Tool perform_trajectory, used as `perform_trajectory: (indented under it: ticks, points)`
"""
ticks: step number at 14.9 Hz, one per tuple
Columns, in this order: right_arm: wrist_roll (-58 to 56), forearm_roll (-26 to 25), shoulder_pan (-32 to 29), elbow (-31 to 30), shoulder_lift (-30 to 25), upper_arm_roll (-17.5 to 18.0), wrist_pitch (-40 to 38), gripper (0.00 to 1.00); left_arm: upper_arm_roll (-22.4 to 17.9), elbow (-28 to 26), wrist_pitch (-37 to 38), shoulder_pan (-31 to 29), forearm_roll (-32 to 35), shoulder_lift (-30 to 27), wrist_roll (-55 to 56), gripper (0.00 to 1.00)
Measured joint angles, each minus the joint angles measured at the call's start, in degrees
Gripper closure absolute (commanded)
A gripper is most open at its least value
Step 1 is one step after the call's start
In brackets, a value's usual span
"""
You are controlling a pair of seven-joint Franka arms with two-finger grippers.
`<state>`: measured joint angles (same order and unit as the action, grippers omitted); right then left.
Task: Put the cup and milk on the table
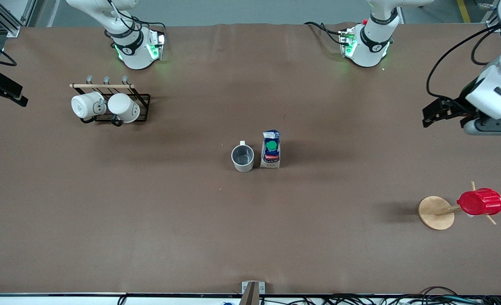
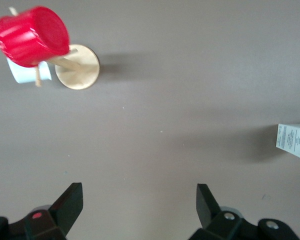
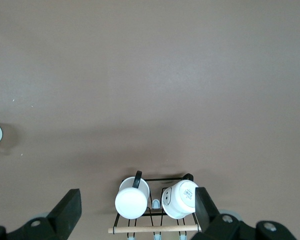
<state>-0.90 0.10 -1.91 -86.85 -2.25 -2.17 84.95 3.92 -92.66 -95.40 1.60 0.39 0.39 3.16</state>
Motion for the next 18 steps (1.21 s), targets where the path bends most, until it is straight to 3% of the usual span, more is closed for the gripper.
perform_trajectory:
  ticks: [6, 12, 18]
  points:
    - [0.0, 0.0, -0.01, 0.0, 0.0, -0.06, -0.01, 0.0, 0.18, 5.78, 4.29, -0.02, 0.0, 0.01, 0.0, 0.0]
    - [0.0, 0.0, -0.01, 0.0, 0.0, -0.07, -0.01, 0.0, 1.28, 5.05, 6.32, 0.45, -1.04, 0.35, 1.53, 0.01]
    - [0.0, 0.0, -0.01, 0.0, 0.0, -0.07, -0.01, 0.0, 1.82, 0.95, 4.73, 1.67, -1.77, -1.36, 2.7, 0.01]
